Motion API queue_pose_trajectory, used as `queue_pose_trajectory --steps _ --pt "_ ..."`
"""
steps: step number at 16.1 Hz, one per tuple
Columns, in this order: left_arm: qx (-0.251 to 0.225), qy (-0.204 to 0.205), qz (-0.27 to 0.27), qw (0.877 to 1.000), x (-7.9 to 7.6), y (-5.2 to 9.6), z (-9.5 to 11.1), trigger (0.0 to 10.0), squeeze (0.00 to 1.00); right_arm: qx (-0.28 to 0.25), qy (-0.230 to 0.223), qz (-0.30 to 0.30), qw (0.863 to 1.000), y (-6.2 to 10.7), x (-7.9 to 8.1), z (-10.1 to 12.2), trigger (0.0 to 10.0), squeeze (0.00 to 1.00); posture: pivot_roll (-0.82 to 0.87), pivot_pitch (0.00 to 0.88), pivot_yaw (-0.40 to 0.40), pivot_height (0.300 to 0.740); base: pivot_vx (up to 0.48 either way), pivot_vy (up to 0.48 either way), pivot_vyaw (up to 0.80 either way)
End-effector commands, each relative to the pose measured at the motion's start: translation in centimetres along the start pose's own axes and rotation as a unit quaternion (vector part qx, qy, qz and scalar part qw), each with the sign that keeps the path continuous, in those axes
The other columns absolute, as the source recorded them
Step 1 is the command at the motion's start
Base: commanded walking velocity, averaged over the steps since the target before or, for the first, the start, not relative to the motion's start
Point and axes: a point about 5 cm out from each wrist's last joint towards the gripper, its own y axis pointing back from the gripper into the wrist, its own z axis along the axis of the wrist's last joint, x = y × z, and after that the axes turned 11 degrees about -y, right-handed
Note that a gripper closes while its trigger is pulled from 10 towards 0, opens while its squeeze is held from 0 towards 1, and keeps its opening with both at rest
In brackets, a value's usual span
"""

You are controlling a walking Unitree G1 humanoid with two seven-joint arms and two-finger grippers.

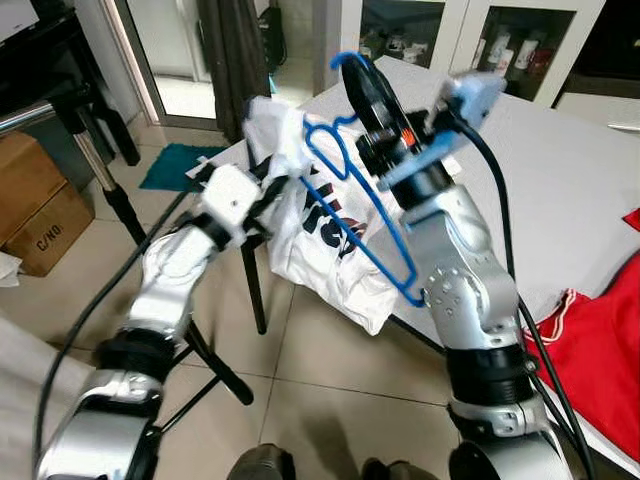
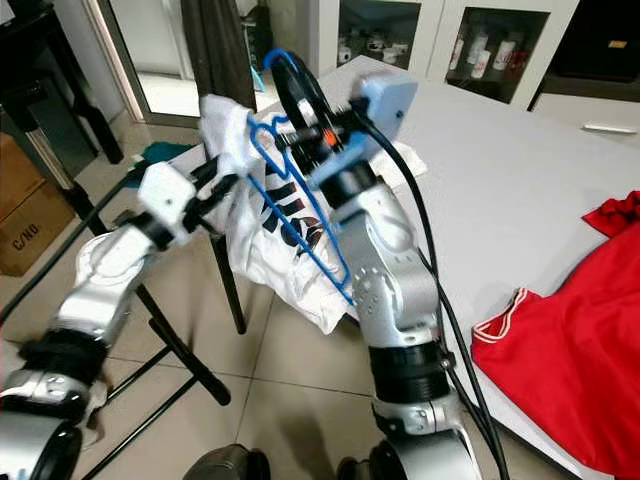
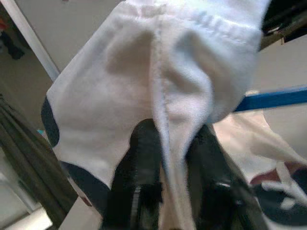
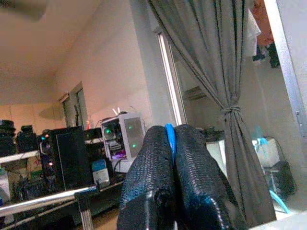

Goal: Hang hanger

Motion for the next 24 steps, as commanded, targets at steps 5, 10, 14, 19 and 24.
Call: queue_pose_trajectory --steps 5,10,14,19,24 --pt "-0.036 -0.01 -0.005 0.999 2.0 1.8 0.9 0.0 0.0 0.008 0.015 0.006 1.0 0.9 -0.6 0.7 10.0 0.0 0.02 0.0 0.017 0.74 0.0 0.0 0.0" --pt "-0.048 -0.025 -0.097 0.994 2.7 3.7 2.4 0.0 0.0 0.034 0.036 0.039 0.998 1.6 -1.3 -0.3 10.0 0.0 0.04 0.0 0.015 0.74 0.0 0.0 0.0" --pt "-0.017 -0.071 -0.099 0.992 6.0 5.5 2.8 0.0 0.0 0.063 0.053 0.073 0.994 2.1 -2.2 -0.5 10.0 0.0 0.04 0.0 0.015 0.74 0.0 0.0 0.0" --pt "-0.003 -0.074 -0.083 0.994 6.9 6.2 2.7 0.0 0.0 0.071 0.046 0.126 0.988 2.6 -2.3 0.0 10.0 0.0 0.07 0.0 0.009 0.74 0.0 0.0 0.0" --pt "-0.004 -0.084 -0.099 0.992 7.3 6.2 3.1 0.0 0.0 0.134 0.104 0.245 0.954 3.6 -1.5 -0.1 10.0 0.0 0.07 0.0 0.009 0.74 0.0 0.0 0.0"
